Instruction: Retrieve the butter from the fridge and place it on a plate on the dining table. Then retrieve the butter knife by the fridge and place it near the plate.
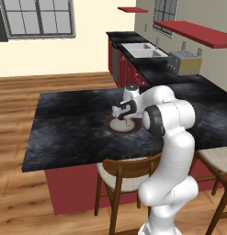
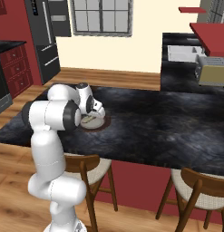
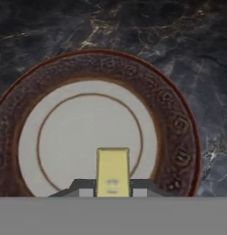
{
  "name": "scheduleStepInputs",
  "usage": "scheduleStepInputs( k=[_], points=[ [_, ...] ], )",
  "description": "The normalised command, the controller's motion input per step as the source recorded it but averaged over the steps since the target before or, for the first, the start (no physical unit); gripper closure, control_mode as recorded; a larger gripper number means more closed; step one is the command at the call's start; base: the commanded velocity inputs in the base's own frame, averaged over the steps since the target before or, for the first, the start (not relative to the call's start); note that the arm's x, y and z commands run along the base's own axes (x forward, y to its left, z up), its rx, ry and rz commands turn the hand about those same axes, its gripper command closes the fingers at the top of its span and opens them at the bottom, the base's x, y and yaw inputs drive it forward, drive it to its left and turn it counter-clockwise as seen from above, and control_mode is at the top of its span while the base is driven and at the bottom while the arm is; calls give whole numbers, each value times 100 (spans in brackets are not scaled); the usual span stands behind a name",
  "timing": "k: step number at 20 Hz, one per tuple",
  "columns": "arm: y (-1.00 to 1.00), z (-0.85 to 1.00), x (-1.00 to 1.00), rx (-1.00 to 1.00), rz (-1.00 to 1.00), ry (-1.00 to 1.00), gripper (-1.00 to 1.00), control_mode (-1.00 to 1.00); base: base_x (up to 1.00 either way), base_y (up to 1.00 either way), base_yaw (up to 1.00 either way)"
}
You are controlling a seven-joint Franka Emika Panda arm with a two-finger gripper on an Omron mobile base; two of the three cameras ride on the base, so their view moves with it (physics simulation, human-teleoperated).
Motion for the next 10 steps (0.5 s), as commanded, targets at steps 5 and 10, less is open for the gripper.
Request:
scheduleStepInputs(
  k=[5,10],
  points=[
    [0,-30,3,0,0,0,100,-100,0,0,0],
    [0,-23,10,0,0,0,100,-100,0,0,0]
  ],
)
